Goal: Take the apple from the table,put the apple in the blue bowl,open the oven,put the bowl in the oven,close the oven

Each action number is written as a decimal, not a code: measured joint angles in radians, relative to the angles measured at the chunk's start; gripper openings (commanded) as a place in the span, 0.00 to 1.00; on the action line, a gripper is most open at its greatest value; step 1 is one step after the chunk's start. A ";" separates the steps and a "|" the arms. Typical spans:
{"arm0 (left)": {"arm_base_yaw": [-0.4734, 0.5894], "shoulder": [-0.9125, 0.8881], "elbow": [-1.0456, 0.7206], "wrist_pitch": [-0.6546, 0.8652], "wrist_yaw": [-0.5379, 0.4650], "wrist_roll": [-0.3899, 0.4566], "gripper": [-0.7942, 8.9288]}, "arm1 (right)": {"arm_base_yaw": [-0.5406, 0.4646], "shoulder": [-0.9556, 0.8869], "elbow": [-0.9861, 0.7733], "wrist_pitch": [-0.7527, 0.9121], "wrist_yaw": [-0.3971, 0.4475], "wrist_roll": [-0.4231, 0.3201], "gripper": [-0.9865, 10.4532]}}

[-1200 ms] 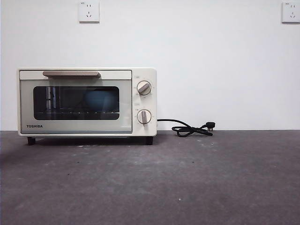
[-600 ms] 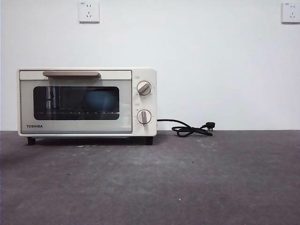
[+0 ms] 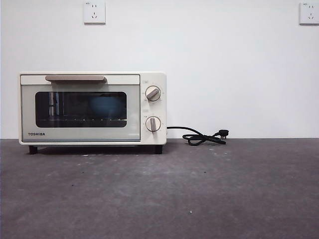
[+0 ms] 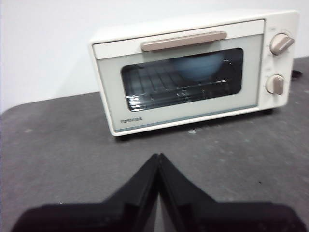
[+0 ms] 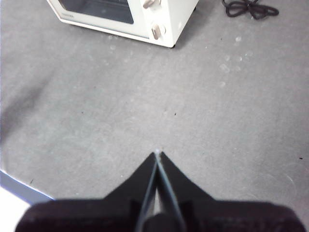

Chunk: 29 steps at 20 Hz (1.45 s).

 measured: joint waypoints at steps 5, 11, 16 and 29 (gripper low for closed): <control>-0.019 -0.084 -0.067 -0.040 -0.064 -0.056 0.08 | 0.000 0.028 0.000 0.000 0.000 0.000 0.09; -0.021 -0.084 -0.067 -0.116 -0.113 -0.071 0.08 | 0.000 0.041 0.000 0.000 0.004 0.000 0.09; -0.021 -0.065 -0.067 -0.114 -0.113 -0.071 0.08 | 0.000 0.043 0.000 0.000 0.004 0.000 0.09; -0.021 -0.057 -0.067 -0.114 -0.113 -0.071 0.08 | -0.008 0.043 -0.015 0.039 0.218 -0.083 0.09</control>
